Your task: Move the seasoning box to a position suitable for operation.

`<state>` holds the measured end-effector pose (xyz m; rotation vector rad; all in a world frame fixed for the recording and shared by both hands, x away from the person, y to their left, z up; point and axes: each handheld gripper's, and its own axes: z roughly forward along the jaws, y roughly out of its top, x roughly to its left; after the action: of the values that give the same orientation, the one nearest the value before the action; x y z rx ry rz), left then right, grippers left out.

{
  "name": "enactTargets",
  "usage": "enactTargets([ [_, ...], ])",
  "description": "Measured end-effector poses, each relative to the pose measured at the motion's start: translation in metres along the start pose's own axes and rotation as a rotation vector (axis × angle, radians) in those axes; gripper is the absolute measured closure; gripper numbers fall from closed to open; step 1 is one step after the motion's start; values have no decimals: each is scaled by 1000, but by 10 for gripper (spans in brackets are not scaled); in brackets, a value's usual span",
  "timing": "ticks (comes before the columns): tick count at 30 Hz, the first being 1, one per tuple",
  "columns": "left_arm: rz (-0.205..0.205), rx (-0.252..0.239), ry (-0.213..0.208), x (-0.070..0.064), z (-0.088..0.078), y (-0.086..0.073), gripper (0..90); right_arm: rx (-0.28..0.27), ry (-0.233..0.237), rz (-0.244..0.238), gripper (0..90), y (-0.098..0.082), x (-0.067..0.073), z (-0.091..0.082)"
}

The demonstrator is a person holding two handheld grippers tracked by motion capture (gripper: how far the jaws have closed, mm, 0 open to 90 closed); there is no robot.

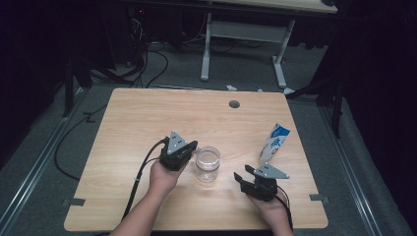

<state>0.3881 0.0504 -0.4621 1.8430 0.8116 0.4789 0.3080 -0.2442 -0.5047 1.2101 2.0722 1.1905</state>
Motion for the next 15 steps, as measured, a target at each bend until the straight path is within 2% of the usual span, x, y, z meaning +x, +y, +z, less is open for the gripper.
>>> enactTargets([
  [7, 4, -4, 3, 0, 0, -1, 900, -14, 16, -33, 535, 3, 9, -1],
  [15, 5, -8, 3, -1, 0, -1, 900, -21, 32, -37, 550, 5, 14, 2],
])
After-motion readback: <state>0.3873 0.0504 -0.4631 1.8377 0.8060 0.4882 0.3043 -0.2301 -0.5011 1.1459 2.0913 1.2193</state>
